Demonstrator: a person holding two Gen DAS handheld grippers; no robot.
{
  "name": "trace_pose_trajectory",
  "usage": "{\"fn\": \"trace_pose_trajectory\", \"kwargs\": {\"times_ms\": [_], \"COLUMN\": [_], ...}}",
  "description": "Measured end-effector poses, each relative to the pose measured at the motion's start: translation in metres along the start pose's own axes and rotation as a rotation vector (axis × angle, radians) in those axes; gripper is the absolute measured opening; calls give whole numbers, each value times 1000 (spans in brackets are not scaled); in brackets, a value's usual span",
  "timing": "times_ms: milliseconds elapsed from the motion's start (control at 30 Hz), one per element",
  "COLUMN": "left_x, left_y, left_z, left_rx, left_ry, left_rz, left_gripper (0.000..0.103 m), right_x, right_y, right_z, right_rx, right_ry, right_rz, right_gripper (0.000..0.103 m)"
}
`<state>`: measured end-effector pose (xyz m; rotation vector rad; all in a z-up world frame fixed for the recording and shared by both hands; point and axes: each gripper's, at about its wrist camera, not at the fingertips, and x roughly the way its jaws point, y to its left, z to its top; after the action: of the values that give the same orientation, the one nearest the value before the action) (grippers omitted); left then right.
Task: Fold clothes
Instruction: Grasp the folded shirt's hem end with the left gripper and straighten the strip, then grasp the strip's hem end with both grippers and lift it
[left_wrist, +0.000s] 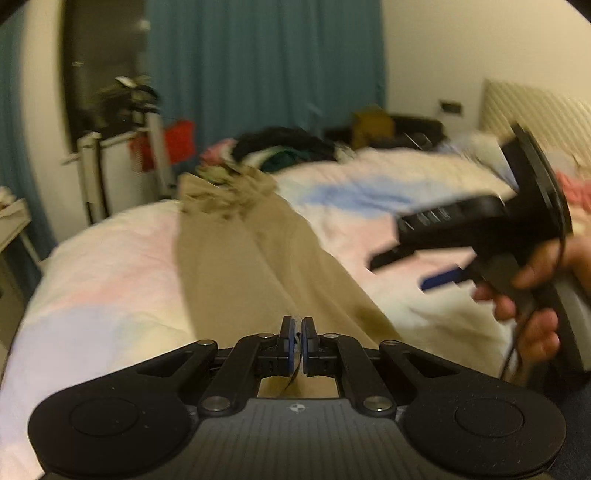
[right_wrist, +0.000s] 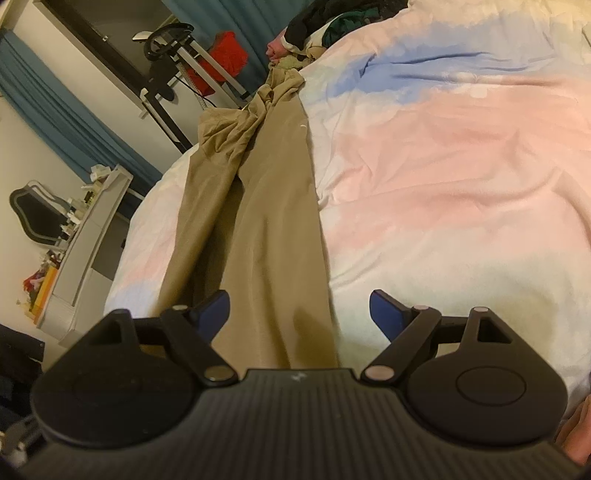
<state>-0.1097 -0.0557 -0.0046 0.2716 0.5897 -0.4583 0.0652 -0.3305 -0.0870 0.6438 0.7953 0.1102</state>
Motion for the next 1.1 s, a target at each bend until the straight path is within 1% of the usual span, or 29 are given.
{"fn": "trace_pose_trajectory", "kwargs": {"times_ms": [67, 167, 233, 267, 333, 367, 400, 433, 500, 567, 633, 700, 833, 900, 1000, 1067, 1100], "left_x": [15, 34, 40, 42, 45, 44, 39, 36, 33, 33, 34, 38, 52, 53, 50, 49, 51], "left_y": [-6, 0, 10, 15, 25, 30, 37, 43, 56, 69, 86, 107, 143, 157, 178, 187, 190], "left_z": [-3, -11, -12, -12, -11, -11, -11, -11, -10, -8, -7, -9, -25, -33, -45, -53, -57], "left_rx": [-3, -36, -76, -97, -148, -181, -211, -243, -306, -370, -451, -546, -752, -836, -969, -1034, -1058], "left_ry": [61, 147, 164, 169, 173, 170, 168, 168, 170, 172, 175, 180, 216, 202, 170, 172, 187], "left_rz": [-33, -85, -100, -105, -119, -129, -138, -144, -152, -147, -130, -117, -131, -108, -106, -97, -97], "left_gripper": [4, 8, 15, 16, 29, 32, 36, 44, 50, 54, 66, 68, 68, 68, 68, 68, 68], "right_x": [1, 3, 5, 6, 8, 8, 10, 11, 13, 14, 14, 14, 14, 15, 17, 19, 20], "right_y": [-2, -6, -8, -9, -10, -11, -12, -13, -14, -15, -15, -16, -23, -28, -33, -36, -38], "right_z": [0, 0, 0, 0, 0, 0, 0, 0, -1, -2, -2, -2, -2, -3, -5, -7, -8], "right_rx": [9, 28, 43, 48, 60, 66, 73, 81, 88, 93, 94, 102, 160, 197, 242, 267, 278], "right_ry": [4, 20, 32, 36, 45, 49, 57, 64, 77, 84, 86, 88, 102, 111, 124, 136, 144], "right_rz": [0, 7, 13, 14, 18, 21, 25, 29, 31, 30, 28, 37, 68, 86, 100, 107, 107], "right_gripper": [84, 84, 84, 84, 84, 84, 84, 84, 84, 84, 84, 84, 84, 84, 85, 85, 85]}}
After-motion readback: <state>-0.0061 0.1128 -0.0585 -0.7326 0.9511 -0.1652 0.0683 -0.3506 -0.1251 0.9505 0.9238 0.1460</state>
